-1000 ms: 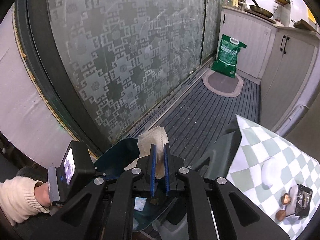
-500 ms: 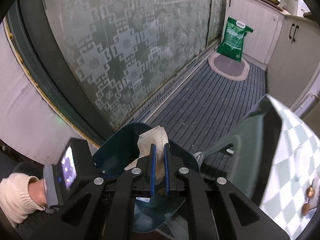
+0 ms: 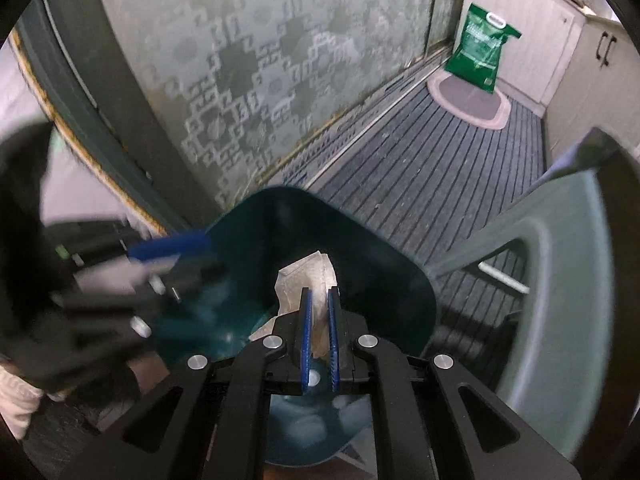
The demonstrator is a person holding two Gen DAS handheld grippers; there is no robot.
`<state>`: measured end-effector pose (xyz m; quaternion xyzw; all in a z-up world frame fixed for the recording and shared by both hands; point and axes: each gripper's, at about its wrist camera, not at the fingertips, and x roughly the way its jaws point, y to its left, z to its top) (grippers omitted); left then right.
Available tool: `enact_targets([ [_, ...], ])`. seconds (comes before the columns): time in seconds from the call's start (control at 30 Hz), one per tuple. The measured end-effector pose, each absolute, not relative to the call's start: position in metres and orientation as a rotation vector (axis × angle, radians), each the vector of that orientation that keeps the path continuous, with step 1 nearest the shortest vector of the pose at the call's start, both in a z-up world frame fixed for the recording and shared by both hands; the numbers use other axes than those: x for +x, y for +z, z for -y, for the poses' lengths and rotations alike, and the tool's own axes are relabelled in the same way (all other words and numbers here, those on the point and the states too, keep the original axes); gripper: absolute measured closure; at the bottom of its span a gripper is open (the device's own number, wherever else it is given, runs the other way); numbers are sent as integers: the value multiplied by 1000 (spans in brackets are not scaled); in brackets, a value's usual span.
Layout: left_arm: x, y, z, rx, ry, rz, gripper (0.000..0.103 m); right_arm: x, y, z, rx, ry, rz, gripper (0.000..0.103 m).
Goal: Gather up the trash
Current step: 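Carry the cup with the left gripper over the bin while the right gripper carries the paper, then open the left gripper to drop the cup while the right gripper drops the paper into the bin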
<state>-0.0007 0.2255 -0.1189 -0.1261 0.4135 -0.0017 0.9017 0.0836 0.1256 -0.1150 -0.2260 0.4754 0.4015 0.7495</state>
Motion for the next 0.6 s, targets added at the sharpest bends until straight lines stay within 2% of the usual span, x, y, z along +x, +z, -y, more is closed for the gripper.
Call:
enact_targets([
  [0.17,-7,-97,-233,-299,16,-781,85,72,-142,-133,-537,880,-1082,96],
  [0.6,-16,-45,-233,-322,10,-600,85,61,-192,-130,-617,853,-1144,95],
])
